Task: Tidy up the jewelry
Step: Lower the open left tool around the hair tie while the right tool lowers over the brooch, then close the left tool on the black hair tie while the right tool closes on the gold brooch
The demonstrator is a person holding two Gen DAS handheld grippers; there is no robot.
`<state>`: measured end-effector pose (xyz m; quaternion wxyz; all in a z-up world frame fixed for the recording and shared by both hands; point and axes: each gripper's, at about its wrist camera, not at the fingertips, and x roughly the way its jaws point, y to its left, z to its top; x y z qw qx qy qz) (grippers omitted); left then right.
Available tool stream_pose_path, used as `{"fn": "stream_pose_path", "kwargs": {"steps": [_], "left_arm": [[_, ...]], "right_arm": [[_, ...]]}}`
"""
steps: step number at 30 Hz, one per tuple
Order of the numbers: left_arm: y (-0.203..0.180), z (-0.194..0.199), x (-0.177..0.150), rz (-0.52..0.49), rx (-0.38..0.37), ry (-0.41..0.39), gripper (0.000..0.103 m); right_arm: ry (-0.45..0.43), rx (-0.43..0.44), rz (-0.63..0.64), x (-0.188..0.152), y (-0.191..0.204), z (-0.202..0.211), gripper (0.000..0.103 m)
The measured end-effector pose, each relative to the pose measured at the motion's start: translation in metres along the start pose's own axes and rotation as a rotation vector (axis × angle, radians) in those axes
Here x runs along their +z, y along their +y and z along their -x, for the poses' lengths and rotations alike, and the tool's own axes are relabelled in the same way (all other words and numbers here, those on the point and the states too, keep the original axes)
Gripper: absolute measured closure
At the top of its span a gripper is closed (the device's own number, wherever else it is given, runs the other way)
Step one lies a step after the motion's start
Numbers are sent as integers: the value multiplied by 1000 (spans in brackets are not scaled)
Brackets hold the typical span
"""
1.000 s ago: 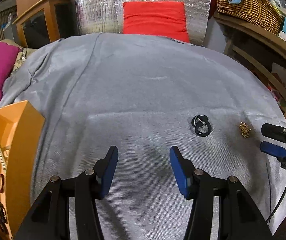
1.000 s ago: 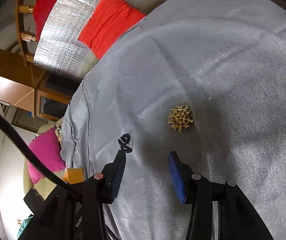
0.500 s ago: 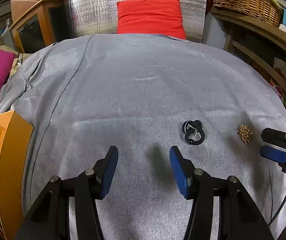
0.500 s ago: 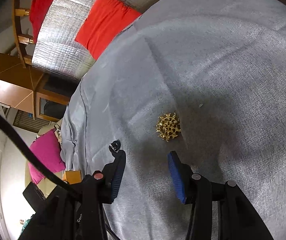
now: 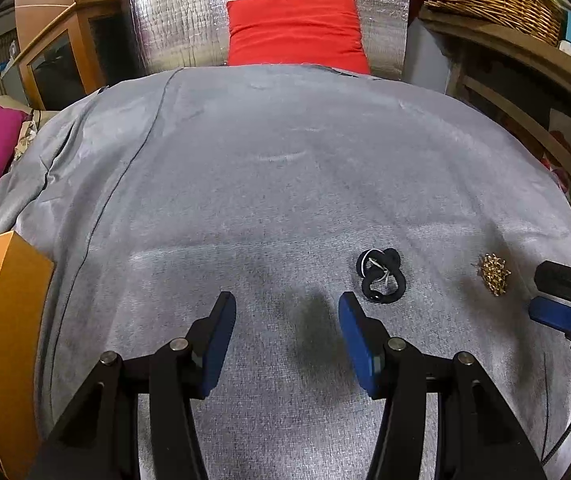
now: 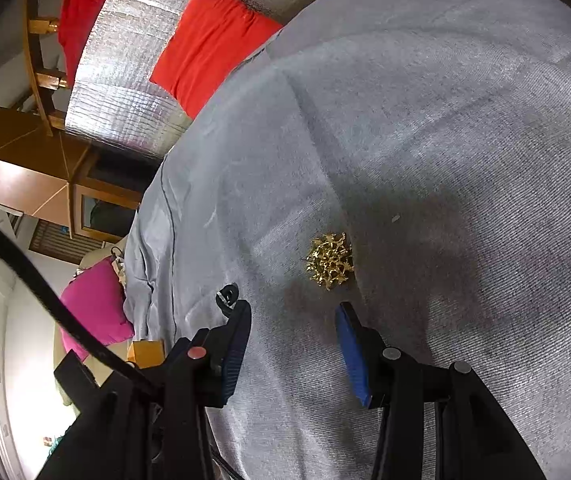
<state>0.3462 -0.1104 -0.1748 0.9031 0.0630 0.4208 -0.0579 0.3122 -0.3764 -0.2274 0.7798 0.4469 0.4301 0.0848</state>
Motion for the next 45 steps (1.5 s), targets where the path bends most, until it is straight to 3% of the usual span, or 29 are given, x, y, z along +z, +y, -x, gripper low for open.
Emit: {"fn": "stream_pose_path", "kwargs": {"steps": [9, 17, 27, 37, 40, 42, 45], "left_arm": [[3, -13, 8, 37, -39, 17, 49], [-10, -19, 12, 13, -107, -6, 43], [-13, -32, 16, 11, -147, 10, 39], [-15, -39, 21, 35, -170, 8, 36], [-15, -38, 23, 42, -186, -3, 36], [-15, -38, 24, 45, -204, -4, 36], [-16, -35, 26, 40, -219, -11, 36]], "right_arm": [[22, 11, -34, 3, -6, -7, 55], [-1, -101, -29, 10, -3, -23, 55], [-62, -247, 115, 16, 24, -44, 51], [-92, -286, 184, 20, 32, -49, 50], [-97, -310, 222, 21, 35, -53, 54], [-101, -338, 244, 22, 36, -54, 64], [-99, -339, 248, 26, 33, -52, 71]]}}
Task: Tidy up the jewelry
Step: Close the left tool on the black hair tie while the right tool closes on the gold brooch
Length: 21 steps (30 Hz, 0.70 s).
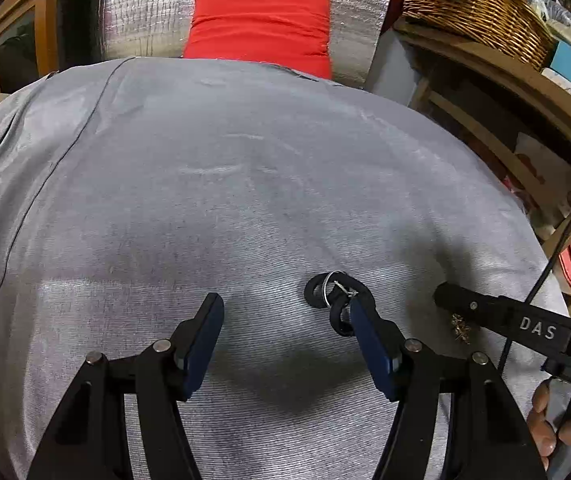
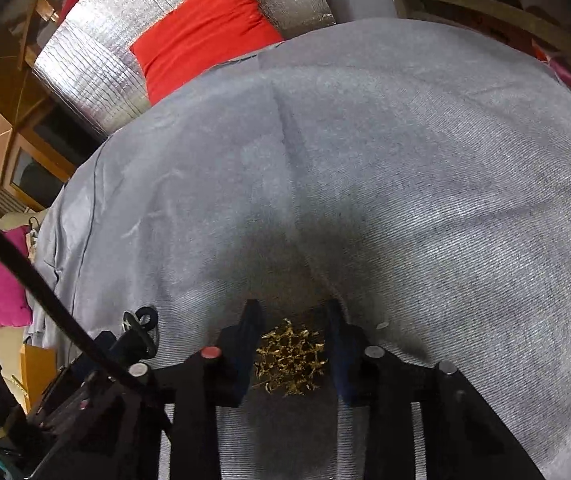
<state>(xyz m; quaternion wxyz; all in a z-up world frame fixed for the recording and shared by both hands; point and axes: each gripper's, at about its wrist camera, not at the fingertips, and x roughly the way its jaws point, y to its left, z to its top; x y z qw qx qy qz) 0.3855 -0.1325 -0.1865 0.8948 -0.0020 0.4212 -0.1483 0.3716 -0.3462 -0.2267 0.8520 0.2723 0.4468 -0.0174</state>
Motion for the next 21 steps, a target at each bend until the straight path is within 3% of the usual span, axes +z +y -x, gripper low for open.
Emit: {"fn": "stream_pose_path", "kwargs": {"steps": [3, 9, 21], "left_arm": [[-1, 3, 2, -5, -9, -13, 36], [0, 5, 2, 3, -29, -23, 36], [-11, -10, -4, -27, -57, -5, 36]], "right_arm": [[12, 37, -17, 2, -7, 1, 71], [59, 225, -178, 8, -42, 1, 71], [71, 244, -166, 9, -39, 0, 68]]}}
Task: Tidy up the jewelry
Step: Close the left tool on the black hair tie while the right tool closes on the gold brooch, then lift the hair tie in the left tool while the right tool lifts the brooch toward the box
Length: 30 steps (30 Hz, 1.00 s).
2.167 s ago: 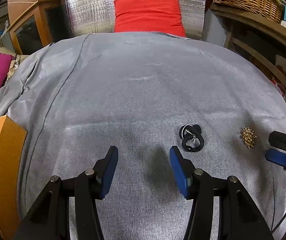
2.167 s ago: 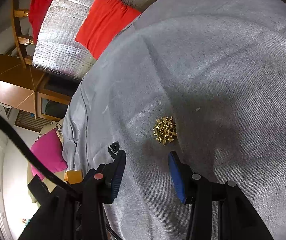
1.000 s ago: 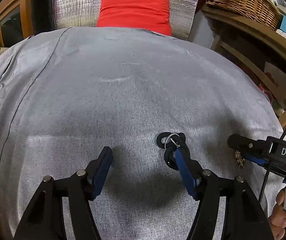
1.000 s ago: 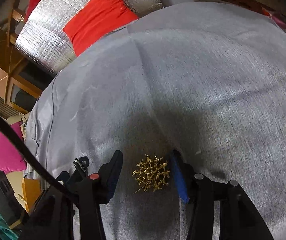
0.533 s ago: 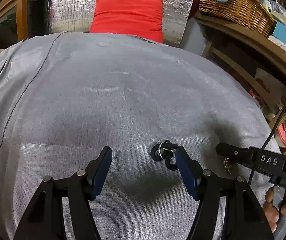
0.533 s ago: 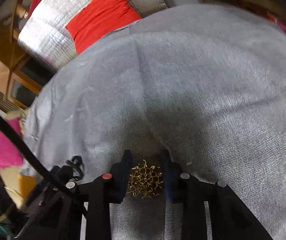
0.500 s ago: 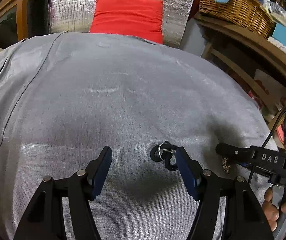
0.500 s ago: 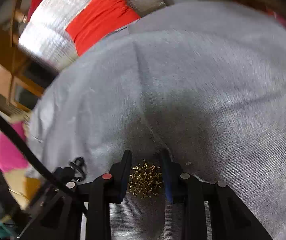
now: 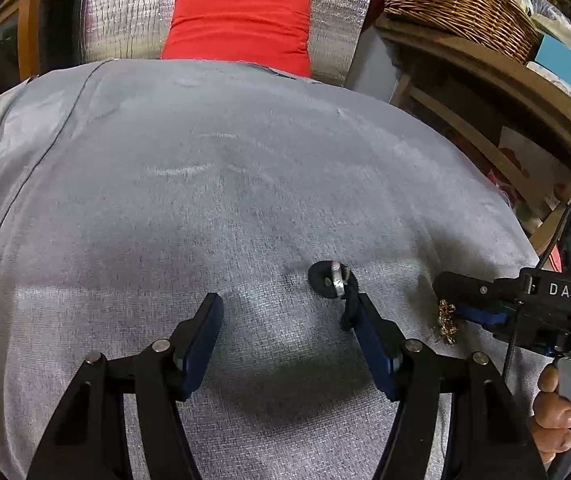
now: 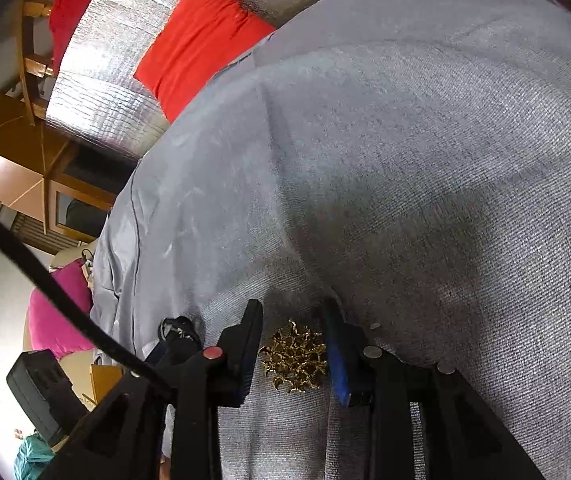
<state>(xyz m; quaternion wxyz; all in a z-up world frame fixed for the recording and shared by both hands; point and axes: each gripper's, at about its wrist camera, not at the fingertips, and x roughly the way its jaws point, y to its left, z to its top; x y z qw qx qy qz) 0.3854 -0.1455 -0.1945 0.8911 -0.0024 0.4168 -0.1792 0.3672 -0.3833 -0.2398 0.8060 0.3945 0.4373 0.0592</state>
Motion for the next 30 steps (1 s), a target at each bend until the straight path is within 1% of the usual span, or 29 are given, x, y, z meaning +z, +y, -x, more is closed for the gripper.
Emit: {"fn": "stream_pose_path", "kwargs": {"steps": [4, 6, 8, 9, 10, 12, 14, 15, 16, 17, 22, 24, 30], "left_arm": [[-1, -2, 1, -5, 1, -5, 36], [0, -1, 1, -2, -7, -13, 42], [2, 0, 0, 5, -19, -13, 57], [4, 0, 0, 12, -27, -14, 62], [5, 1, 0, 15, -30, -14, 69], [7, 1, 1, 28, -42, -9, 72], [9, 2, 1, 37, -52, -5, 83], [9, 3, 2, 40, -58, -5, 85], [10, 3, 2, 40, -62, -5, 89], [10, 4, 2, 39, -66, -5, 91], [8, 9, 0, 34, -61, -1, 92], [8, 13, -1, 29, -58, -8, 92], [13, 24, 1, 29, -50, -26, 93]], "right_arm": [[5, -1, 23, -2, 3, 1, 62], [13, -16, 46, -4, 6, 2, 62], [19, -23, 67, -5, 7, 2, 62], [19, -26, 78, -6, 8, 1, 62], [19, -29, 88, -6, 9, 1, 62], [15, -41, 109, -9, 12, 1, 62], [11, -63, 143, -11, 15, 0, 62], [6, -79, 164, -13, 18, -1, 62], [2, -95, 183, -15, 21, -1, 62], [-2, -113, 203, -16, 24, -2, 63], [-27, -220, 331, -27, 40, -4, 65], [-31, -240, 353, -29, 42, -4, 65], [-27, -264, 360, -32, 45, -2, 65]]}}
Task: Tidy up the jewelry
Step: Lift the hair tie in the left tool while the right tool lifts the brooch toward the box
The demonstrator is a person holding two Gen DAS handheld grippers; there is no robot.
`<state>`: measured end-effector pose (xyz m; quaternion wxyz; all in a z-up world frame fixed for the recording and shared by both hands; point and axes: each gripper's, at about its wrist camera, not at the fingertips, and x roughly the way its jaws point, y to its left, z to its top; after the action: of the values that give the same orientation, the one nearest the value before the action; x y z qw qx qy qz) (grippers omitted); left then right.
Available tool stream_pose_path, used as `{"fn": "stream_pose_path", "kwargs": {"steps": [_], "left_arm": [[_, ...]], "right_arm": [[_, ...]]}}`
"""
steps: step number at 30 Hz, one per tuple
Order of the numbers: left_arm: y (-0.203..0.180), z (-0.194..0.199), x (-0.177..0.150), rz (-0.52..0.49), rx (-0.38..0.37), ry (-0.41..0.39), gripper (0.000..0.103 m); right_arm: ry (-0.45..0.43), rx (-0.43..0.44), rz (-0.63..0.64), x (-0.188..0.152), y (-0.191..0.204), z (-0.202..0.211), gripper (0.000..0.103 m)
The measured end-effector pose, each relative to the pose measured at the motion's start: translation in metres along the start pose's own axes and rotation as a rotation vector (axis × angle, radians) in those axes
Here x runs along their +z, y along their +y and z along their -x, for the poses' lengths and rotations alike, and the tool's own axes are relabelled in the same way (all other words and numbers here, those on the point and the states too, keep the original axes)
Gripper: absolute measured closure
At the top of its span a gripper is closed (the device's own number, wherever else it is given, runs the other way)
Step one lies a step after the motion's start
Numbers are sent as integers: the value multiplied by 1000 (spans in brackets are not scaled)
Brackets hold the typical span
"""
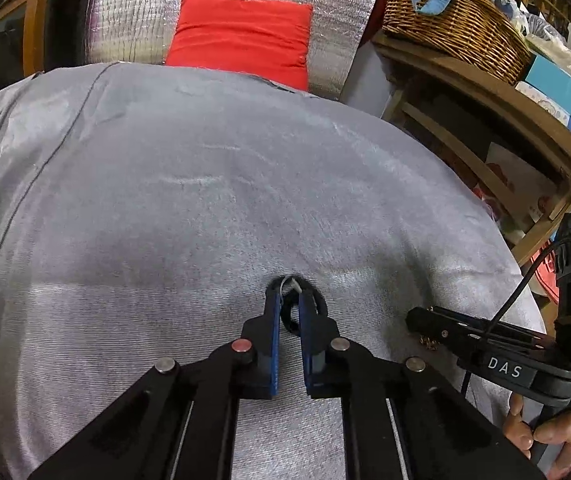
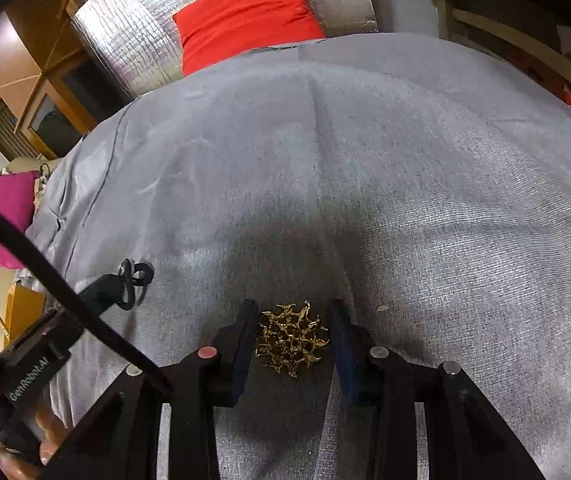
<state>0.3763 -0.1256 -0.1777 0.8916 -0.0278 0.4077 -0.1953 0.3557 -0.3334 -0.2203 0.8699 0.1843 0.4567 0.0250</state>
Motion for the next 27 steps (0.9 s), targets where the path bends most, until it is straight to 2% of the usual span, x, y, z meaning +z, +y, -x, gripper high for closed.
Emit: {"fn": "stream_pose_path", "kwargs": {"steps": [18, 22, 27], "left_arm": [[27, 40, -12, -11, 35, -28, 94], [33, 41, -11, 20, 27, -24, 94], [29, 46, -10, -15, 37, -52, 94]], "right_arm": [[-15, -9, 17, -9, 32, 26, 66], [0, -20, 5, -11, 32, 23, 66], [-8, -18, -1, -6, 33, 24, 66]]}}
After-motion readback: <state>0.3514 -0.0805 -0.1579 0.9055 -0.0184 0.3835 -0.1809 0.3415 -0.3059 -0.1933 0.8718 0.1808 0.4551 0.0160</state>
